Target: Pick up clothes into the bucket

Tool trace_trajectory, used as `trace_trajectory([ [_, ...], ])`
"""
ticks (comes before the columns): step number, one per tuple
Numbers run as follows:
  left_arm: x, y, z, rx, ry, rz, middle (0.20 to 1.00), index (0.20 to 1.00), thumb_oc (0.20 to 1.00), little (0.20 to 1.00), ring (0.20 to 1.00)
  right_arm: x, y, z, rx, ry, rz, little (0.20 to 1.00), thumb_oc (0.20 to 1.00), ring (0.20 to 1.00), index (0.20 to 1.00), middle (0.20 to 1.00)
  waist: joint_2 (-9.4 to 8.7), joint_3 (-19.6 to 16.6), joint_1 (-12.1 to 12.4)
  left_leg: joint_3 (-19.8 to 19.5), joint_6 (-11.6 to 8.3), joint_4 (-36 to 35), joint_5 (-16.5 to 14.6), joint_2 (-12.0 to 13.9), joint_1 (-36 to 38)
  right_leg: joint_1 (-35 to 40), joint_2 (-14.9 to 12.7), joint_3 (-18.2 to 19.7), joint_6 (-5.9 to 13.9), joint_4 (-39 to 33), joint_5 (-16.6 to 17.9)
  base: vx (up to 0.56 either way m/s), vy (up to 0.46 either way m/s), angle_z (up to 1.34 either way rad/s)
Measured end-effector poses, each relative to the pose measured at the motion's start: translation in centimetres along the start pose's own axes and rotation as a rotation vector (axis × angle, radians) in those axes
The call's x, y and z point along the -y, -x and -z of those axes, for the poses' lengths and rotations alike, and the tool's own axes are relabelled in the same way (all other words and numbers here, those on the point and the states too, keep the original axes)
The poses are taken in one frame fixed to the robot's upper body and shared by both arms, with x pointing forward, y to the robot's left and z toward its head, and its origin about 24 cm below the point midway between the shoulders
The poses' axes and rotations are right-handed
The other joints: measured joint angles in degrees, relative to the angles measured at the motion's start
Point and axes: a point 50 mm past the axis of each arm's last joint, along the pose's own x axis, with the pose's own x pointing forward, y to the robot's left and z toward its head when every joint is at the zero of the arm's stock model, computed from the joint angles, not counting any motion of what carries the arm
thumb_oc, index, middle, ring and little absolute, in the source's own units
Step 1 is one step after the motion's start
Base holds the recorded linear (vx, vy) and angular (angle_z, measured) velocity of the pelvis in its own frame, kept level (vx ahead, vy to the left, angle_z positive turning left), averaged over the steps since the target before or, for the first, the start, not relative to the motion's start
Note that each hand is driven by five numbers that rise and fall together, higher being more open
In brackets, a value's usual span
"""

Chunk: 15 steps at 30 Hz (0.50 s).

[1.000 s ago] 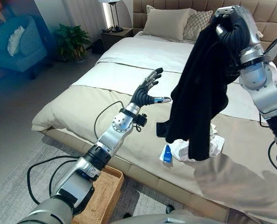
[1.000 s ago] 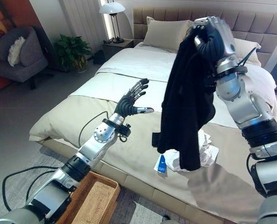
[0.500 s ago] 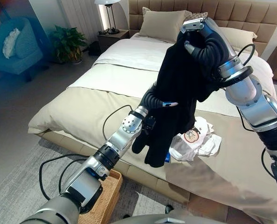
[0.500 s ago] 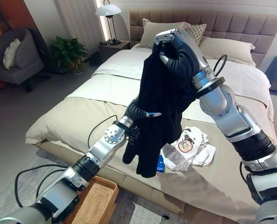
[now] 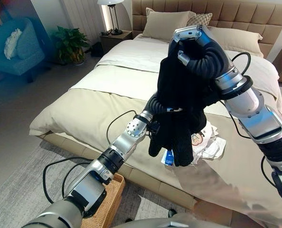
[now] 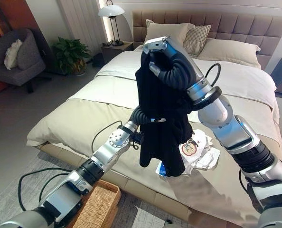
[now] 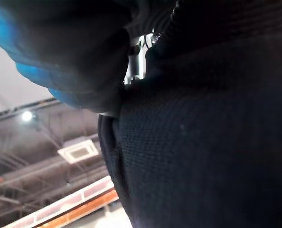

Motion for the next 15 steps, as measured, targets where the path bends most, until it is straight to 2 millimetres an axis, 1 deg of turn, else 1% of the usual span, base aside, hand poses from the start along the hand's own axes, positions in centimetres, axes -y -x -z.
trace_trajectory([
  [1, 0.0, 0.0, 0.0, -0.001, 0.007, 0.001, 0.2, 0.2, 0.2, 0.2, 0.2, 0.0, 0.0, 0.0, 0.0, -0.004, 0.001, 0.2, 0.2, 0.2, 0.2, 0.2, 0.0, 0.0, 0.0, 0.0, 0.0, 0.0, 0.0, 0.0, 0.0, 0.0, 0.0, 0.0, 0.0, 0.0, 0.0, 0.0, 0.0, 0.0],
  [2, -0.1, 0.0, 0.0, -0.005, 0.037, 0.003, 0.2, 0.2, 0.2, 0.2, 0.2, 0.0, 0.0, 0.0, -0.001, -0.006, 0.001, 0.391, 0.391, 0.391, 0.391, 0.391, 0.0, 0.0, 0.0, 0.0, 0.0, 0.0, 0.0, 0.0, 0.0, 0.0, 0.0, 0.0, -0.01, 0.0, 0.0, 0.0, 0.0, 0.0],
  [3, -0.1, 0.0, 0.0, -0.006, 0.046, 0.003, 0.2, 0.2, 0.2, 0.2, 0.2, 0.0, 0.0, 0.0, -0.001, -0.007, 0.001, 0.558, 0.558, 0.558, 0.558, 0.558, 0.0, 0.0, 0.0, 0.0, 0.0, 0.0, 0.0, 0.0, 0.0, 0.0, 0.0, 0.0, -0.01, 0.0, 0.0, 0.0, 0.0, 0.0],
  [4, -0.2, 0.1, 0.1, -0.011, 0.078, 0.001, 0.2, 0.2, 0.2, 0.2, 0.2, 0.0, 0.0, 0.0, -0.001, -0.008, 0.002, 1.0, 1.0, 1.0, 1.0, 1.0, 0.0, 0.0, 0.0, 0.0, 0.0, 0.0, 0.0, 0.0, 0.0, 0.0, 0.0, 0.0, -0.01, 0.0, 0.0, 0.0, 0.0, 0.0],
  [6, -0.4, 0.3, 0.5, -0.026, 0.118, -0.009, 0.2, 0.2, 0.2, 0.2, 0.2, 0.0, 0.1, -0.1, 0.002, -0.014, 0.007, 1.0, 1.0, 1.0, 1.0, 1.0, 0.0, 0.0, 0.0, -0.1, 0.0, 0.0, 0.0, 0.0, 0.0, 0.0, 0.0, -0.1, 0.0, 0.0, 0.0, 0.0, 0.0, 0.0],
  [9, -0.4, 1.2, 1.5, -0.057, 0.19, -0.03, 0.2, 0.2, 0.2, 0.2, 0.2, 0.0, 0.5, 0.0, -0.001, -0.039, 0.044, 1.0, 1.0, 1.0, 1.0, 1.0, -0.02, 0.0, 0.1, -0.1, 0.0, 0.0, 0.0, 0.0, 0.0, 0.0, 0.0, -0.1, 0.0, 0.0, 0.0, 0.01, -0.003, 0.0],
  [10, -0.3, 2.0, 2.2, -0.078, 0.241, -0.039, 0.2, 0.2, 0.2, 0.2, 0.2, 0.2, 1.0, 0.1, -0.008, -0.049, 0.073, 1.0, 1.0, 1.0, 1.0, 1.0, -0.03, 0.0, 0.1, -0.1, -0.06, 0.0, -0.1, 0.0, 0.0, 0.1, 0.0, -0.1, 0.17, -0.1, -0.2, 0.03, -0.003, 0.01],
  [12, -0.4, 3.0, 3.0, -0.11, 0.284, -0.052, 0.2, 0.2, 0.2, 0.2, 0.2, 0.6, 1.5, 0.5, -0.031, -0.061, 0.106, 1.0, 1.0, 1.0, 1.0, 1.0, -0.18, 0.1, 0.1, -0.1, -0.06, 0.0, -0.1, 0.1, 0.0, 0.1, 0.0, -0.1, 0.22, -0.1, -0.2, 0.0, 0.0, 0.0],
  [13, -0.7, 3.8, 3.2, -0.116, 0.32, -0.067, 0.2, 0.2, 0.2, 0.2, 0.2, 0.9, 2.1, 0.8, -0.054, -0.064, 0.131, 1.0, 1.0, 1.0, 1.0, 1.0, -0.42, 0.2, 0.2, -0.1, -0.06, 0.1, -0.1, 0.1, -0.1, 0.0, 0.0, -0.2, 0.18, 0.0, -0.2, -0.04, -0.013, 0.01],
  [14, -0.8, 4.1, 3.3, -0.111, 0.34, -0.075, 0.2, 0.2, 0.2, 0.2, 0.2, 1.0, 2.4, 1.0, -0.07, -0.068, 0.145, 1.0, 1.0, 1.0, 1.0, 1.0, -0.53, 0.3, 0.2, -0.1, -0.07, 0.0, -0.1, 0.1, 0.0, 0.1, 0.0, -0.2, 0.23, -0.1, -0.2, 0.0, 0.0, 0.0],
  [15, -1.5, 5.0, 3.3, -0.105, 0.367, -0.1, 0.2, 0.2, 0.2, 0.2, 0.2, 1.1, 3.2, 1.4, -0.099, -0.07, 0.166, 1.0, 1.0, 1.0, 1.0, 1.0, -0.66, 0.4, 0.3, -0.2, -0.06, 0.1, 0.0, 0.1, -0.2, 0.0, 0.1, -0.2, 0.16, -0.1, -0.1, 0.0, 0.0, 0.0],
])
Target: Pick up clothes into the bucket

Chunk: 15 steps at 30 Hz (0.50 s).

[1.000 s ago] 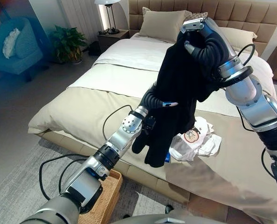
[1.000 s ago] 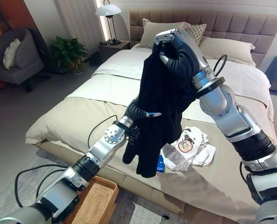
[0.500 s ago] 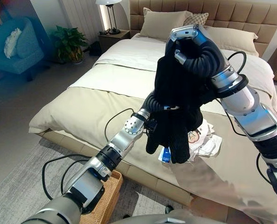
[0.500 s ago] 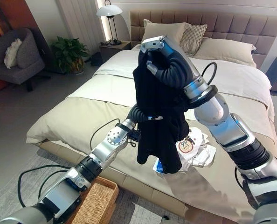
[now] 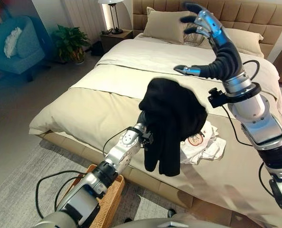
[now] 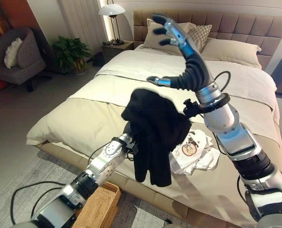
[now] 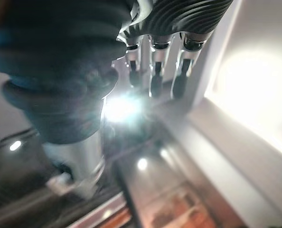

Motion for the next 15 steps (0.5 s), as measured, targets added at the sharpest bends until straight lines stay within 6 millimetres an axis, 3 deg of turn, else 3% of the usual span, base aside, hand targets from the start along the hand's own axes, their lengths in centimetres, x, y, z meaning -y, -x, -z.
trace_trajectory([
  [5, -4.0, 3.2, -1.0, 0.067, 0.088, -0.148, 0.2, 0.2, 0.2, 0.2, 0.2, 0.4, 2.9, 2.3, -0.147, -0.006, 0.046, 1.0, 1.0, 1.0, 1.0, 1.0, -0.28, 0.2, 0.5, -0.2, -0.17, -0.1, -0.2, 0.1, -0.2, -0.1, 0.0, -0.2, 0.09, -0.4, -0.1, 0.03, -0.005, 0.02],
  [9, -8.0, 6.3, -2.5, 0.131, 0.077, -0.306, 0.2, 0.2, 0.2, 0.2, 0.2, 1.1, 5.7, 5.0, -0.326, 0.015, 0.09, 1.0, 1.0, 1.0, 1.0, 1.0, -0.34, 0.2, 2.6, -0.9, -0.17, -0.1, -0.2, 0.2, -0.5, 0.0, -0.1, -0.8, 0.05, -0.6, -0.1, 0.02, -0.005, 0.06],
  [15, -11.4, 10.0, -4.4, 0.205, -0.008, -0.463, 0.2, 0.2, 0.2, 0.2, 0.2, 1.4, 8.6, 8.2, -0.523, 0.077, 0.103, 1.0, 1.0, 1.0, 1.0, 1.0, -0.38, 0.4, 4.5, -2.4, -0.14, -0.1, -0.1, -0.2, -0.9, 0.8, -0.3, -2.2, 0.06, -1.3, -0.1, 0.01, 0.0, 0.12],
])
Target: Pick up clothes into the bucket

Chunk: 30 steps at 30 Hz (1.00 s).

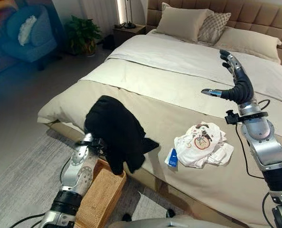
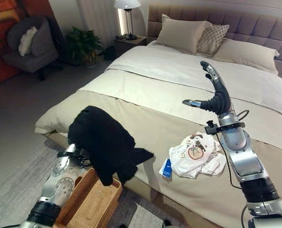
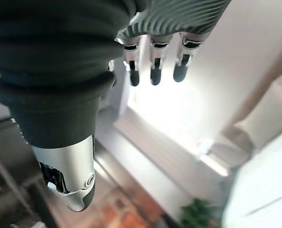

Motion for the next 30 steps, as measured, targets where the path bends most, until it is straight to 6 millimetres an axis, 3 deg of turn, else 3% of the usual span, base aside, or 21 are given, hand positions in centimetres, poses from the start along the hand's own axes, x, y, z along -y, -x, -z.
trace_trajectory([
  [3, -2.9, 0.5, -2.3, 0.086, -0.127, -0.103, 0.2, 0.2, 0.2, 0.2, 0.2, 0.9, 0.9, 3.1, -0.151, 0.056, 0.027, 1.0, 1.0, 1.0, 1.0, 1.0, 0.32, 0.5, 1.3, -1.2, 0.16, 0.2, 0.2, -0.2, -1.0, -0.2, -0.4, -1.6, 0.03, 0.0, -0.2, -0.01, 0.006, 0.25],
  [7, -4.7, 1.5, -4.9, 0.189, -0.325, -0.181, 0.2, 0.2, 0.2, 0.2, 0.2, 1.4, 2.4, 6.5, -0.31, 0.108, 0.063, 1.0, 1.0, 1.0, 1.0, 1.0, 1.01, 1.9, 2.3, -3.6, 0.29, 0.8, 0.3, -0.8, -2.9, -0.7, -0.8, -3.5, 0.21, 0.2, -0.7, -0.04, 0.022, 0.3],
  [8, -5.0, 1.7, -5.1, 0.202, -0.364, -0.206, 0.2, 0.2, 0.2, 0.2, 0.2, 1.4, 2.8, 7.5, -0.357, 0.108, 0.07, 1.0, 1.0, 1.0, 1.0, 1.0, 1.34, 2.2, 3.9, -4.1, 0.33, 1.1, 0.3, -1.0, -3.6, -0.9, -0.8, -4.1, 0.19, 0.3, -0.7, -0.05, 0.026, 0.32],
  [14, -5.7, 2.2, -5.2, 0.213, -0.484, -0.258, 0.2, 0.2, 0.2, 0.2, 0.2, 0.0, 5.6, 11.3, -0.557, 0.049, 0.146, 1.0, 1.0, 1.0, 1.0, 1.0, 1.6, 4.0, 4.7, -6.5, 0.33, 3.1, 0.3, -2.1, -6.9, -3.0, -1.7, -6.3, 0.26, 2.5, -1.9, -0.05, 0.032, 0.24],
  [20, -9.0, 2.1, -3.2, 0.099, -0.636, -0.41, 0.2, 0.2, 0.2, 0.2, 0.2, -4.7, 11.6, 15.1, -0.837, -0.085, 0.132, 1.0, 1.0, 1.0, 1.0, 1.0, 1.39, 9.7, 4.4, -6.3, 0.16, 6.4, 0.2, -2.8, -12.9, -11.3, -3.0, -6.0, 0.55, 9.8, -3.9, -0.07, 0.058, -0.01],
  [23, -10.7, 1.1, -2.5, 0.058, -0.636, -0.534, 0.2, 0.2, 0.2, 0.2, 0.2, -5.7, 12.8, 15.4, -0.879, -0.093, 0.117, 1.0, 1.0, 1.0, 1.0, 1.0, 0.08, 12.9, 4.2, -5.0, 0.12, 9.5, -0.6, -3.1, -17.5, -17.4, -3.5, -4.0, 0.38, 15.0, -5.1, -0.09, 0.077, -0.23],
  [25, -10.7, 0.2, -2.7, 0.066, -0.66, -0.562, 0.2, 0.2, 0.2, 0.2, 0.2, -6.0, 13.5, 15.7, -0.904, -0.086, 0.106, 1.0, 1.0, 1.0, 1.0, 1.0, -1.03, 15.3, 3.8, -4.8, 0.12, 10.7, -0.7, -3.2, -19.5, -20.0, -3.7, -3.4, 0.35, 16.7, -5.2, -0.06, 0.056, -0.11],
  [28, -11.1, -0.8, -2.7, 0.039, -0.732, -0.59, 0.2, 0.2, 0.2, 0.2, 0.2, -6.9, 13.5, 15.7, -0.913, -0.091, 0.09, 1.0, 1.0, 1.0, 1.0, 1.0, -2.19, 16.7, 2.7, -4.4, 0.29, 12.3, -1.1, -3.3, -21.6, -22.5, -3.8, -2.6, 0.22, 18.8, -5.6, -0.09, 0.092, -0.1],
  [30, -11.0, -1.7, -3.9, 0.088, -0.764, -0.609, 0.2, 0.2, 0.2, 0.2, 0.2, -7.5, 12.6, 15.0, -0.86, -0.094, 0.072, 1.0, 1.0, 1.0, 1.0, 1.0, -3.08, 18.4, 1.3, -3.2, 0.47, 15.1, -1.8, -3.2, -24.8, -25.8, -3.7, -1.5, -0.01, 21.0, -5.7, -0.09, 0.068, -0.17],
])
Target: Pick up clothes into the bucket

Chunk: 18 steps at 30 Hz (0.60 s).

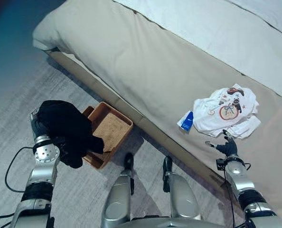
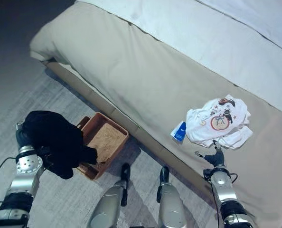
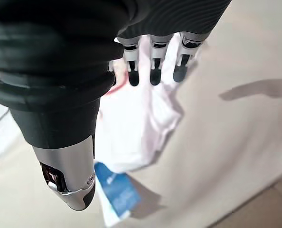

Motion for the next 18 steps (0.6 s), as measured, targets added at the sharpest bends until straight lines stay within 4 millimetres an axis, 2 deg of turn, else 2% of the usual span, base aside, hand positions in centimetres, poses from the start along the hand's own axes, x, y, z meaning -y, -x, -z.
trace_trajectory([
  [1, -0.1, -0.4, -0.3, 0.009, -0.003, -0.011, 0.2, 0.2, 0.2, 0.2, 0.2, -0.1, -0.1, -0.4, 0.018, -0.002, -0.004, 1.0, 1.0, 1.0, 1.0, 1.0, -0.15, 0.4, 0.4, 0.0, 0.14, 0.8, -0.2, 0.0, -1.1, -1.0, -0.1, 0.2, 0.01, 0.7, 0.0, -0.07, 0.074, -0.15],
  [7, -1.0, -3.1, -2.6, 0.067, -0.018, -0.103, 0.2, 0.2, 0.2, 0.2, 0.2, -0.4, -0.4, -1.9, 0.086, -0.025, 0.014, 1.0, 1.0, 1.0, 1.0, 1.0, -2.04, 4.0, -1.4, 1.9, 0.3, 11.5, -4.2, 0.8, -10.6, -9.5, 1.4, 3.0, -0.16, 6.1, -0.1, -0.07, 0.051, -0.24],
  [9, -1.2, -4.5, -3.4, 0.068, -0.059, -0.11, 0.2, 0.2, 0.2, 0.2, 0.2, -0.5, -0.6, -2.8, 0.119, -0.03, 0.023, 1.0, 1.0, 1.0, 1.0, 1.0, -3.41, 4.9, -1.8, 2.6, 0.16, 15.8, -5.6, 2.0, -14.3, -12.5, 2.5, 4.0, -0.35, 8.0, -0.1, -0.06, 0.035, -0.28],
  [12, -1.4, -5.2, -3.9, 0.074, -0.084, -0.113, 0.2, 0.2, 0.2, 0.2, 0.2, -0.9, -0.7, -3.9, 0.167, -0.035, 0.011, 1.0, 1.0, 1.0, 1.0, 1.0, -4.36, 5.2, -2.7, 2.9, 0.07, 19.5, -7.1, 3.0, -17.5, -15.1, 3.4, 4.6, -0.44, 9.5, -0.1, -0.05, 0.039, -0.22],
  [13, -1.8, -5.5, -4.1, 0.079, -0.099, -0.122, 0.203, 0.203, 0.203, 0.203, 0.203, -0.9, -0.8, -5.0, 0.214, -0.05, 0.016, 1.0, 1.0, 1.0, 1.0, 1.0, -4.66, 5.3, -3.0, 3.1, 0.11, 21.7, -8.1, 3.8, -19.3, -16.6, 4.1, 5.0, -0.52, 10.4, -0.2, -0.03, 0.027, -0.26],
  [14, -1.9, -5.6, -4.1, 0.074, -0.107, -0.125, 0.344, 0.344, 0.344, 0.344, 0.344, -0.9, -0.8, -5.4, 0.226, -0.053, 0.018, 1.0, 1.0, 1.0, 1.0, 1.0, -4.83, 5.4, -3.1, 3.1, 0.16, 22.3, -8.3, 4.2, -20.0, -17.2, 4.4, 5.3, -0.52, 10.9, -0.1, -0.03, 0.02, -0.33],
  [15, -2.1, -5.7, -3.8, 0.054, -0.117, -0.133, 1.0, 1.0, 1.0, 1.0, 1.0, -1.0, -0.8, -5.8, 0.246, -0.054, 0.014, 1.0, 1.0, 1.0, 1.0, 1.0, -4.99, 5.4, -3.3, 3.2, 0.13, 23.9, -9.0, 4.8, -20.9, -17.7, 5.1, 5.7, -0.61, 11.0, 0.1, -0.03, 0.032, -0.25],
  [18, -2.8, -6.0, -3.6, 0.04, -0.138, -0.151, 1.0, 1.0, 1.0, 1.0, 1.0, -1.3, -0.7, -6.9, 0.298, -0.054, -0.001, 1.0, 1.0, 1.0, 1.0, 1.0, -5.62, 5.3, -3.8, 3.5, 0.2, 26.5, -10.4, 6.1, -23.3, -19.5, 6.5, 6.6, -0.98, 11.1, 0.3, -0.03, 0.045, -0.29],
])
